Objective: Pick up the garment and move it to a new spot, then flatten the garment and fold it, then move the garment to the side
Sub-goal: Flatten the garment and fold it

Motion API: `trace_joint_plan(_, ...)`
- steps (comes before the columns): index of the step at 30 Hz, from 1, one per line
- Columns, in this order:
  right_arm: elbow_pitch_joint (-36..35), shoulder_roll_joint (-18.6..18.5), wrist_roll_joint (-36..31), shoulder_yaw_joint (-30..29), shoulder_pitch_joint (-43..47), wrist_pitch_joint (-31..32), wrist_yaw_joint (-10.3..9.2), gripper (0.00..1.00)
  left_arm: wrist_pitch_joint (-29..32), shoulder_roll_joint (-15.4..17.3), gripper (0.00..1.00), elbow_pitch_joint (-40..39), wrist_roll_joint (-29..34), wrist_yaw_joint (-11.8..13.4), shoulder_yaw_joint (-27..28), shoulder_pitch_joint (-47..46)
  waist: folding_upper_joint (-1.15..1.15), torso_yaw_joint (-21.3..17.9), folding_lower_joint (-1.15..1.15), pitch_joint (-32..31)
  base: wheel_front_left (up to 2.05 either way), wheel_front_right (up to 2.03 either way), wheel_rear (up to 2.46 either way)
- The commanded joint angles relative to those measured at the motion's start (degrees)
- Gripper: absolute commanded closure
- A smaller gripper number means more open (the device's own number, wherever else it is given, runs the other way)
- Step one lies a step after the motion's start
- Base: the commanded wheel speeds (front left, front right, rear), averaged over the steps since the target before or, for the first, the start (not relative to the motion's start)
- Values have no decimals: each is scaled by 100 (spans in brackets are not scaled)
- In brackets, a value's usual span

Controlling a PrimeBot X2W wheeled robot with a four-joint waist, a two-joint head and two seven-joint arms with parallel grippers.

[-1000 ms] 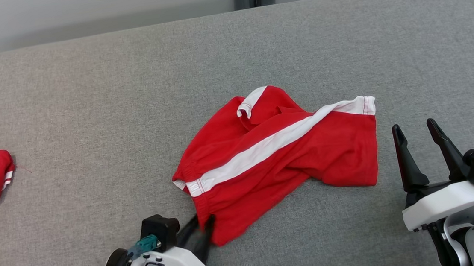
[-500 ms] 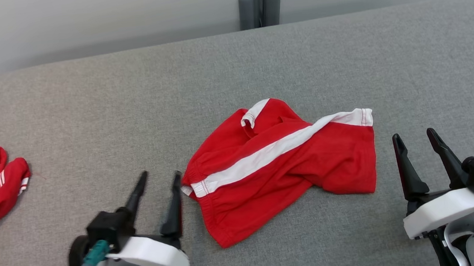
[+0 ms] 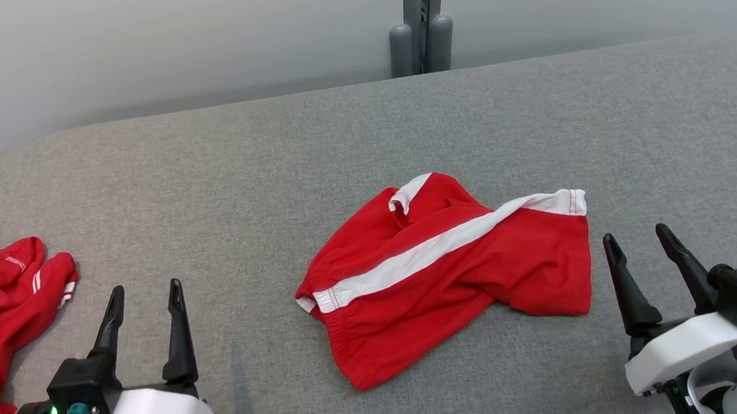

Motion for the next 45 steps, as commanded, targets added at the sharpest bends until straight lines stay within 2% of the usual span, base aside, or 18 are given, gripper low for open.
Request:
trace_joint_plan(1, -28, -27, -49, -11, 53, 23, 1, 0, -24, 45, 0, -35, 47, 28, 21, 36, 0, 14, 0, -12, 0, 0, 0)
trace_joint_plan(8, -86, -26, -22, -4, 129, 70, 1, 0, 118, 23, 0, -141, -17, 47, -73, 183, 0, 55, 0, -53, 0, 0, 0)
trace_joint_plan(21, -145, -26, 14, -13, 95, 80, 1, 0, 370, 47, 0, -283, 78, -10, -308, -90, 0, 126, 0, 30, 0, 0, 0)
trace_joint_plan(27, -178, -26, 2, 20, -18, 75, 1, 0, 1038, -48, 0, -409, 12, -314, -783, -437, 0, 137, 0, 195, 0, 0, 0)
trace_joint_plan(32, -142, -27, 25, 95, -93, 51, 1, 0, 1859, -293, 0, -306, -386, -658, -1175, -585, 0, 43, 0, 313, 0, 0, 0)
trace_joint_plan(34, -123, -26, 62, 128, -132, 36, 1, 0, 2098, -294, 0, -225, -465, -746, -1255, -657, 0, -27, 0, 367, 0, 0, 0)
trace_joint_plan(37, -96, -26, 57, 157, -188, 5, 1, 0, 2321, -344, 0, -106, -557, -801, -1329, -702, 0, -151, 0, 441, 0, 0, 0)
trace_joint_plan(45, -31, -27, 110, 92, -236, -77, 1, 0, 2417, -396, 0, 80, -657, -807, -1319, -875, 0, -378, 0, 602, 0, 0, 0)
